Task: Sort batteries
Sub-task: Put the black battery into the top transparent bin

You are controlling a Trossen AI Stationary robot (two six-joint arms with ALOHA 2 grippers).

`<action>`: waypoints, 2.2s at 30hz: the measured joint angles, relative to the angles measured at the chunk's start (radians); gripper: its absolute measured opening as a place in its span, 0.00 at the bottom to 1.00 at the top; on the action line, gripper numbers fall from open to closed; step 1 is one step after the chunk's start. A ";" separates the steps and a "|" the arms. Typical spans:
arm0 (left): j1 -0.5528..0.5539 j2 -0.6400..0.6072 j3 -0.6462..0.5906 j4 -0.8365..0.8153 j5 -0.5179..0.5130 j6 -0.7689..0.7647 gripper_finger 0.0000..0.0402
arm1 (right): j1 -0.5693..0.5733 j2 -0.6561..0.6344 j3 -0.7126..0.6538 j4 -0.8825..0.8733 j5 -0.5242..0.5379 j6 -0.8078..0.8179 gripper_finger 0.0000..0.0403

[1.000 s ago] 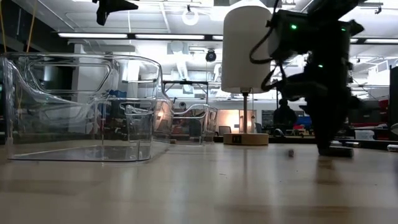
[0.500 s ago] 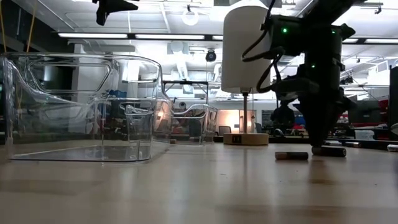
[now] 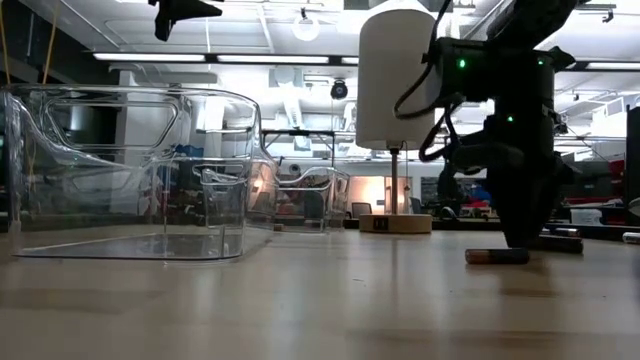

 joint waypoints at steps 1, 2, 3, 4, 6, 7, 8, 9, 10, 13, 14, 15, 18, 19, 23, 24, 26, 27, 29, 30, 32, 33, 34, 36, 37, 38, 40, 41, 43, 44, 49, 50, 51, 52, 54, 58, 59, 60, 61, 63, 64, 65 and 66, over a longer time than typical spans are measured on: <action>0.000 0.000 0.000 0.000 0.000 0.000 0.26 | 0.000 0.012 0.002 0.000 -0.006 0.000 0.32; 0.000 0.000 0.000 0.000 0.000 0.000 0.26 | 0.000 0.025 0.003 -0.002 -0.011 0.000 0.32; 0.000 0.000 0.000 0.000 0.000 0.000 0.26 | 0.000 0.039 0.004 -0.004 -0.013 0.000 0.32; 0.000 0.000 0.000 0.000 0.000 0.000 0.26 | 0.000 0.046 0.004 -0.004 -0.012 0.000 0.32; 0.000 0.000 0.000 0.000 0.000 0.000 0.26 | 0.002 0.053 0.005 -0.007 -0.004 -0.008 0.32; 0.000 0.000 0.000 0.000 0.000 0.000 0.26 | 0.002 0.053 0.005 -0.006 0.002 -0.017 0.32; 0.000 0.000 0.000 0.000 0.000 0.000 0.26 | 0.002 0.051 0.006 -0.008 0.006 -0.028 0.32; 0.000 0.000 0.000 0.000 0.000 0.000 0.26 | 0.002 0.049 0.006 -0.008 0.008 -0.043 0.32; 0.000 0.000 0.000 0.000 -0.001 0.000 0.26 | 0.002 0.046 0.005 -0.009 0.011 -0.052 0.32; 0.000 0.000 0.000 0.000 -0.018 0.000 0.26 | 0.002 0.031 0.005 -0.023 0.015 -0.085 0.32; 0.000 0.000 0.000 0.000 -0.022 0.000 0.26 | 0.002 0.028 0.005 -0.034 0.016 -0.095 0.32; 0.000 0.000 0.000 0.000 -0.024 0.000 0.26 | 0.002 0.022 0.005 -0.043 0.016 -0.101 0.32; 0.000 0.000 0.000 0.000 -0.024 0.000 0.26 | 0.002 0.003 0.003 -0.075 0.021 -0.133 0.32; 0.000 0.000 0.000 0.000 -0.024 0.000 0.26 | 0.002 -0.002 0.002 -0.098 0.027 -0.140 0.32; 0.000 0.000 0.000 0.000 -0.027 0.000 0.26 | 0.002 -0.012 0.001 -0.123 0.031 -0.142 0.32; 0.000 0.000 0.000 0.000 -0.027 -0.001 0.26 | 0.002 -0.013 0.001 -0.141 0.030 -0.142 0.32; 0.000 0.000 0.000 0.000 -0.027 -0.001 0.26 | 0.009 -0.013 -0.003 -0.162 0.023 -0.143 0.32; 0.000 0.000 0.000 0.001 -0.027 -0.001 0.26 | 0.013 -0.013 -0.003 -0.166 0.023 -0.147 0.32; 0.000 0.000 0.000 0.001 -0.026 -0.001 0.26 | 0.019 -0.013 -0.003 -0.176 0.023 -0.150 0.32; 0.000 0.000 0.000 0.000 -0.027 -0.001 0.26 | 0.021 -0.014 -0.003 -0.179 0.024 -0.147 0.32; 0.000 0.000 0.000 0.001 -0.026 -0.001 0.26 | 0.022 -0.014 -0.002 -0.186 0.022 -0.123 0.32; 0.000 0.000 0.000 0.001 -0.026 -0.001 0.26 | 0.022 -0.014 -0.002 -0.190 0.022 -0.109 0.32; 0.000 0.000 0.000 0.000 -0.026 -0.001 0.26 | 0.022 -0.014 -0.002 -0.194 0.022 -0.098 0.32; 0.000 0.000 0.000 0.000 -0.026 -0.001 0.26 | 0.022 -0.020 -0.002 -0.195 0.032 -0.085 0.32; 0.000 0.000 0.000 0.000 -0.026 -0.001 0.26 | 0.022 -0.026 -0.001 -0.196 0.042 -0.080 0.32; 0.000 0.000 0.000 0.001 -0.026 -0.001 0.26 | 0.022 -0.037 -0.001 -0.200 0.052 -0.078 0.32; 0.000 0.000 0.000 0.001 -0.027 -0.001 0.26 | 0.020 -0.056 0.000 -0.220 0.057 -0.078 0.32; 0.000 0.000 0.000 0.001 -0.027 -0.001 0.26 | 0.019 -0.063 0.000 -0.234 0.055 -0.078 0.32; 0.000 0.000 0.000 0.001 -0.027 -0.001 0.26 | 0.019 -0.073 0.000 -0.263 0.027 -0.100 0.32; 0.000 0.000 0.000 0.000 -0.027 -0.001 0.26 | 0.019 -0.074 0.000 -0.275 0.008 -0.117 0.32; 0.000 0.000 0.000 0.000 -0.029 -0.001 0.26 | 0.022 -0.074 0.000 -0.235 0.019 -0.162 0.32; 0.000 0.000 0.000 0.000 -0.029 -0.001 0.26 | 0.021 -0.074 0.000 -0.223 0.034 -0.165 0.32; 0.000 0.000 0.000 0.000 -0.029 -0.001 0.26 | 0.018 -0.073 0.000 -0.217 0.045 -0.169 0.32; 0.000 0.000 0.000 0.000 -0.030 0.000 0.26 | 0.012 -0.068 0.000 -0.215 0.053 -0.175 0.32; 0.000 0.000 0.000 0.000 -0.030 -0.001 0.26 | 0.003 -0.051 -0.004 -0.209 0.053 -0.182 0.32; 0.000 0.000 0.000 0.000 -0.029 -0.001 0.26 | -0.009 -0.040 -0.064 -0.148 -0.009 -0.165 0.32; 0.000 0.000 0.000 0.000 -0.030 -0.002 0.26 | -0.010 -0.041 -0.082 -0.135 -0.016 -0.148 0.32; 0.000 0.000 0.000 0.000 -0.029 -0.002 0.26 | -0.010 -0.043 -0.095 -0.124 -0.017 -0.132 0.32; 0.000 0.000 0.000 0.000 -0.030 -0.002 0.26 | -0.010 -0.045 -0.105 -0.114 -0.017 -0.122 0.32; 0.000 0.000 0.000 0.000 -0.030 -0.002 0.26 | -0.010 -0.046 -0.112 -0.108 -0.022 -0.115 0.32; 0.000 0.000 0.000 0.000 -0.030 -0.002 0.26 | -0.010 -0.046 -0.112 -0.106 -0.024 -0.123 0.32; 0.000 0.000 0.000 0.001 -0.030 -0.002 0.26 | -0.010 -0.046 -0.111 -0.100 -0.024 -0.133 0.32; 0.000 0.000 0.000 0.000 -0.030 -0.002 0.26 | -0.010 -0.045 -0.107 -0.096 -0.027 -0.145 0.32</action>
